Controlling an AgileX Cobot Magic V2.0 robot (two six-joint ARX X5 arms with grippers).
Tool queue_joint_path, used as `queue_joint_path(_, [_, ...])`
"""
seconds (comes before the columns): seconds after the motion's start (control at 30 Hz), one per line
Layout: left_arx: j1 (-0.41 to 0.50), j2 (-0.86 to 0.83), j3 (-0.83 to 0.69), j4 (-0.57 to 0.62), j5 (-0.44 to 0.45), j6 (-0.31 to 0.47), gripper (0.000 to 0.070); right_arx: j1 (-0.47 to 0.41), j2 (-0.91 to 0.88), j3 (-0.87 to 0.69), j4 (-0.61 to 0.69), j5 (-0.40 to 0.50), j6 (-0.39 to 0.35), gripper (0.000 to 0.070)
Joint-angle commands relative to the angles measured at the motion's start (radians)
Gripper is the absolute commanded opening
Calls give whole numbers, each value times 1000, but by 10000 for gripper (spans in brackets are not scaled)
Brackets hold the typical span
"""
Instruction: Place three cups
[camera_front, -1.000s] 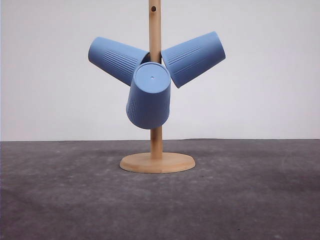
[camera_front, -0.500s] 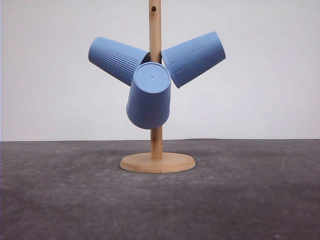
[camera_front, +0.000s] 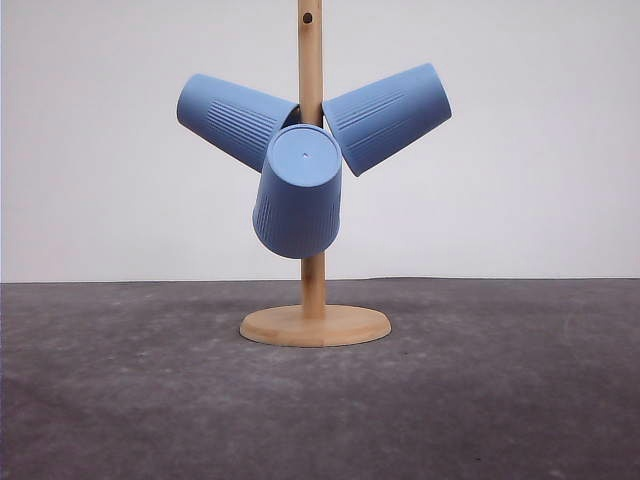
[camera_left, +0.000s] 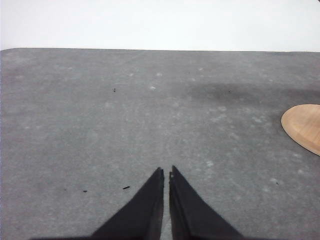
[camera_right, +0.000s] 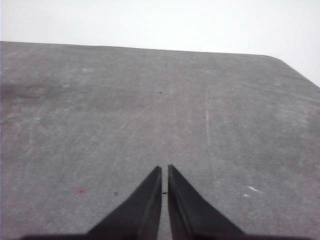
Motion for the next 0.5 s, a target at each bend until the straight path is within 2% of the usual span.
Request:
queue_joint_path(0.0, [2,-1,-13,-5,1,3,0,0,0,-6,14,-1,18,17])
queue_joint_path(0.47, [2,-1,-13,-5,1,3,0,0,0,-6,14,-1,18,17])
